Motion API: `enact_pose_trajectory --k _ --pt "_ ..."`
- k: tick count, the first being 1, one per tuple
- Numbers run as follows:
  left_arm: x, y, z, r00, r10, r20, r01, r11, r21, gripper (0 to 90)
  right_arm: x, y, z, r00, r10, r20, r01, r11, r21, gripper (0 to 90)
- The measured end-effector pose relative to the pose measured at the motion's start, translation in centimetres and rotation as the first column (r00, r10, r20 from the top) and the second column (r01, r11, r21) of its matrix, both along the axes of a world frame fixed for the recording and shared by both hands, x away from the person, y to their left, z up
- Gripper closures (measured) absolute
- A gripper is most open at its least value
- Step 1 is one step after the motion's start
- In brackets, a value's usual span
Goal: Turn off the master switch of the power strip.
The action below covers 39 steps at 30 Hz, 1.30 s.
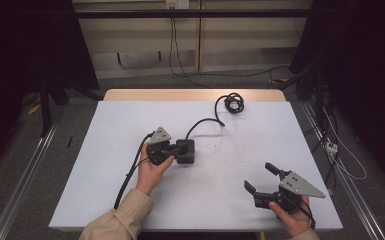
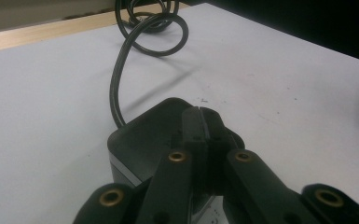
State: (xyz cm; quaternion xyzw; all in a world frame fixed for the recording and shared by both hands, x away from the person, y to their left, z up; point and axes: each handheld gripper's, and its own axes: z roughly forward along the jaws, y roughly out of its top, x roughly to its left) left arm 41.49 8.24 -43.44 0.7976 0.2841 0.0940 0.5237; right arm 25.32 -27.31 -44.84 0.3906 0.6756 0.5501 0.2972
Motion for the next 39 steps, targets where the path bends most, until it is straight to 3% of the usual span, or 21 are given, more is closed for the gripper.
enact_pose_trajectory --k 3,5,22,32,39 --pt "-0.08 -0.08 0.16 1.0000 0.009 0.002 -0.009 0.9998 -0.017 90.0 0.01 0.04 -0.02 1.0000 0.000 -0.001 0.000 1.000 -0.001 5.9" --pt "-0.07 -0.12 0.29 0.9999 0.006 0.011 -0.006 1.0000 0.003 90.0 0.00 0.07 -0.02 1.0000 0.002 0.000 -0.002 1.000 -0.003 5.9" --pt "-0.07 -0.10 0.19 1.0000 0.003 0.000 -0.003 0.9997 -0.024 89.3 0.02 0.05 -0.02 1.0000 0.001 -0.001 -0.001 1.000 -0.003 6.0" --pt "-0.16 0.30 0.68 0.9996 0.020 -0.022 -0.021 0.9978 -0.062 71.8 0.00 0.06 -0.02 1.0000 0.003 0.001 -0.003 1.000 -0.004 5.9" --pt "-0.29 0.37 0.90 0.9994 0.018 -0.028 -0.020 0.9977 -0.064 60.1 0.03 0.08 -0.01 1.0000 0.003 0.001 -0.003 1.000 -0.002 5.9"
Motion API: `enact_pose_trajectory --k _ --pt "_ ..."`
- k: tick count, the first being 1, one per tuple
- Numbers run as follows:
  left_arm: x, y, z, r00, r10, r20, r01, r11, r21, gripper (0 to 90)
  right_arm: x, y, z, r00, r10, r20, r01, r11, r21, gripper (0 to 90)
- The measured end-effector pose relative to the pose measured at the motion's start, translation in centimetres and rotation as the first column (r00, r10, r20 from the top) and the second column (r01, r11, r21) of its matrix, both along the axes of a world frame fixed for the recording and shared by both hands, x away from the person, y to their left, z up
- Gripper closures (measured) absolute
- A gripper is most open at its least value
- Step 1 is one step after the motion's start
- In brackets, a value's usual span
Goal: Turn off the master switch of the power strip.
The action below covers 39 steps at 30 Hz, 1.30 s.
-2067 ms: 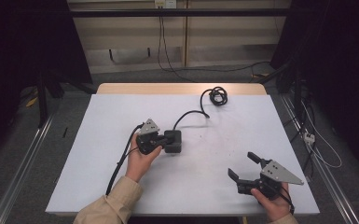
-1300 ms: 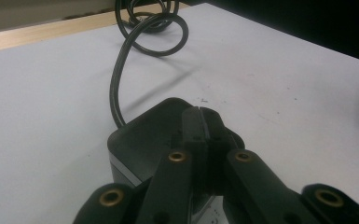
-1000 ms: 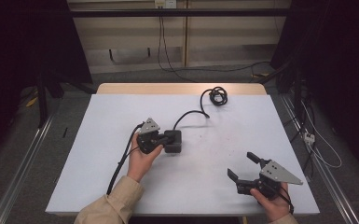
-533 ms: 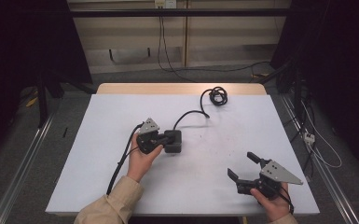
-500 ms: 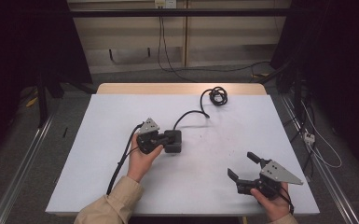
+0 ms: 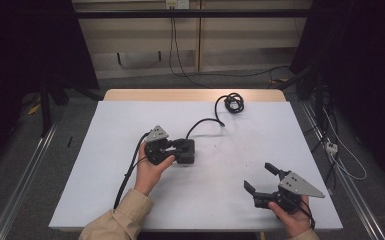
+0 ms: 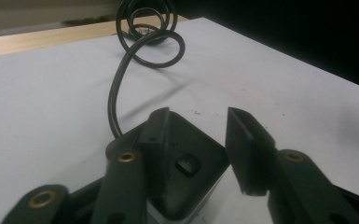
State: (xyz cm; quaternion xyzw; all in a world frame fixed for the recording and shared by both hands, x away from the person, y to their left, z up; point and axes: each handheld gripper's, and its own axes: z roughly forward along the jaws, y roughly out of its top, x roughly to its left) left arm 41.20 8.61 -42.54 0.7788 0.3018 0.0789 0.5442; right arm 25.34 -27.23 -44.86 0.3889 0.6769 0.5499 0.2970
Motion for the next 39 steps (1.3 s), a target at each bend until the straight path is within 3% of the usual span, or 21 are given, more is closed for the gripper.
enact_pose_trajectory --k 11,20,24,34,39 --pt "-0.3 0.3 0.3 0.9997 0.011 -0.020 -0.010 0.9996 0.028 32.0 0.0 0.0 0.0 1.0000 0.002 -0.002 -0.002 1.000 0.001 5.9" --pt "-0.9 0.9 0.9 0.9997 -0.001 -0.023 0.001 0.9998 0.019 22.0 0.0 0.1 0.1 1.0000 0.006 0.001 -0.006 1.000 0.001 5.9" --pt "-1.2 1.3 1.1 1.0000 0.002 -0.006 -0.002 0.9996 0.029 16.4 0.0 0.0 0.1 1.0000 0.004 0.002 -0.004 1.000 0.002 5.9" --pt "-1.8 3.3 1.0 0.9997 0.016 -0.018 -0.016 0.9998 0.012 9.7 0.0 0.1 0.2 1.0000 0.005 0.008 -0.005 1.000 0.005 6.1" --pt "-2.3 4.3 1.0 0.9998 0.018 -0.003 -0.018 0.9997 0.018 7.9 0.0 0.0 0.2 1.0000 0.007 0.006 -0.007 1.000 0.002 6.1"
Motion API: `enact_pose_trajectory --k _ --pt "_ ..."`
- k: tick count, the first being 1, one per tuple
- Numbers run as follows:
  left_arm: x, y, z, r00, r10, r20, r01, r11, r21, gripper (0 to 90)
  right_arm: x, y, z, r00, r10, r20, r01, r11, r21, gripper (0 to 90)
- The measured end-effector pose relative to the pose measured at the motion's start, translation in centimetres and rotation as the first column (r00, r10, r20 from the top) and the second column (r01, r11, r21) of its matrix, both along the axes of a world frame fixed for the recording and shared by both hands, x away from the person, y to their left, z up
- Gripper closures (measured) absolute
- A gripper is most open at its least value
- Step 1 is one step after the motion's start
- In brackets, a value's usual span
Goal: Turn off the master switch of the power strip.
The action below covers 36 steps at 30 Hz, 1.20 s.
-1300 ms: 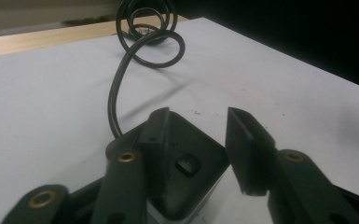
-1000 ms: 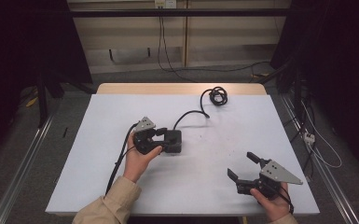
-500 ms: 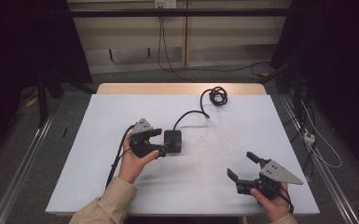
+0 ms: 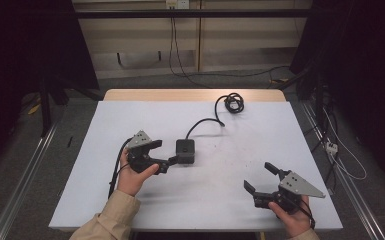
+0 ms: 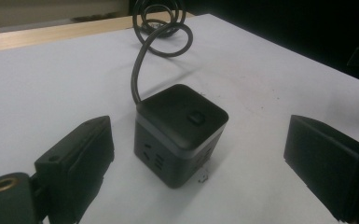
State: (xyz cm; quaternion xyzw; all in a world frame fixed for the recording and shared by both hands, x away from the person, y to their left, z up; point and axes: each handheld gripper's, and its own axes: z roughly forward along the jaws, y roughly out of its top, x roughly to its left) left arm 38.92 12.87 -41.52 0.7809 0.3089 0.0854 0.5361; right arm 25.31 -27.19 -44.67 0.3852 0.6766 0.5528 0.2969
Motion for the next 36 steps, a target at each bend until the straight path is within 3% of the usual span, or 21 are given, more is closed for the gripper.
enact_pose_trajectory --k 12,20,36 --pt "-1.1 1.3 -0.1 0.9995 -0.026 0.018 0.025 0.9995 0.019 5.8 -0.1 -0.1 0.1 1.0000 -0.004 0.004 0.004 1.000 0.000 6.1" --pt "-1.7 2.5 -0.3 0.9998 -0.016 0.007 0.016 0.9999 0.006 5.8 0.0 0.0 0.1 1.0000 -0.002 0.002 0.002 1.000 -0.002 6.1" --pt "-2.3 4.6 -0.6 0.9997 -0.010 0.020 0.010 0.9995 0.030 5.8 -0.1 -0.1 0.1 1.0000 -0.004 0.004 0.004 1.000 0.001 6.1"
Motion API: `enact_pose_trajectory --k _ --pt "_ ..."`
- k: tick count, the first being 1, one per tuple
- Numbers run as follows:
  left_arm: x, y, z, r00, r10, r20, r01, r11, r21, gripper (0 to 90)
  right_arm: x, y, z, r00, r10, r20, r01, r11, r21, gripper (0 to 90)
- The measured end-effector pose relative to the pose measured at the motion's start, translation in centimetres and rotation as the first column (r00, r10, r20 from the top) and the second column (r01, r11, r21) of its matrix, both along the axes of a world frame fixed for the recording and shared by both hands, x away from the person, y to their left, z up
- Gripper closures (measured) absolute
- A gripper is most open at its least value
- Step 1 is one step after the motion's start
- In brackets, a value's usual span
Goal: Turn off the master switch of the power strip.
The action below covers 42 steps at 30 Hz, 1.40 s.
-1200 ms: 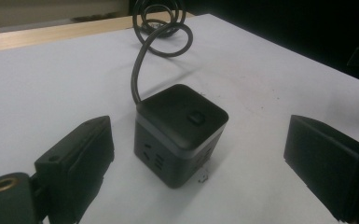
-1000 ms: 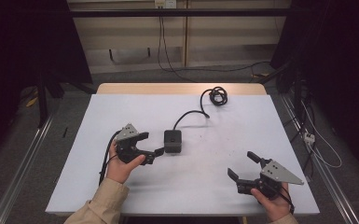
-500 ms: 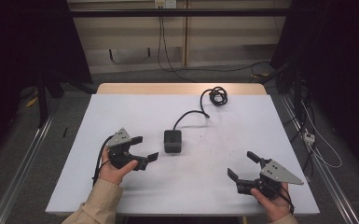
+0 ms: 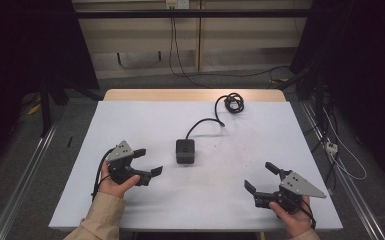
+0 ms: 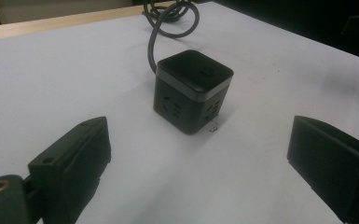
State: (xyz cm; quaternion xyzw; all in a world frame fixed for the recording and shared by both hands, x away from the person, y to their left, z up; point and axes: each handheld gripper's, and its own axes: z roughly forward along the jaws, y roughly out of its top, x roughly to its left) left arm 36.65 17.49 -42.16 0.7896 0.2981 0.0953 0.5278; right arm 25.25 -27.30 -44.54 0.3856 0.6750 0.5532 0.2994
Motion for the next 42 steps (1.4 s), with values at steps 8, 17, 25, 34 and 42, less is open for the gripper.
enact_pose_trajectory --k 8,17,25,34,42 --pt "-0.2 0.7 -0.1 1.0000 0.006 0.002 -0.007 0.9999 0.010 5.8 0.0 0.0 0.0 1.0000 -0.001 0.000 0.001 1.000 0.001 6.1" --pt "-0.5 1.6 -0.3 0.9999 0.016 0.007 -0.016 0.9996 0.022 5.8 0.0 0.0 0.0 1.0000 0.001 -0.001 -0.001 1.000 0.001 6.1" --pt "-0.7 2.5 -0.5 0.9997 0.018 0.015 -0.018 0.9996 0.023 5.8 0.0 0.0 0.0 1.0000 0.001 -0.001 -0.001 1.000 0.002 6.1" --pt "-1.0 3.6 -0.8 0.9993 0.036 0.008 -0.036 0.9991 0.024 5.8 0.0 0.0 0.0 1.0000 0.002 -0.001 -0.002 1.000 0.000 6.1" --pt "-1.2 4.3 -1.1 0.9988 0.048 0.001 -0.048 0.9983 0.031 5.8 0.0 -0.1 0.0 1.0000 0.001 0.000 -0.001 1.000 0.000 6.1"
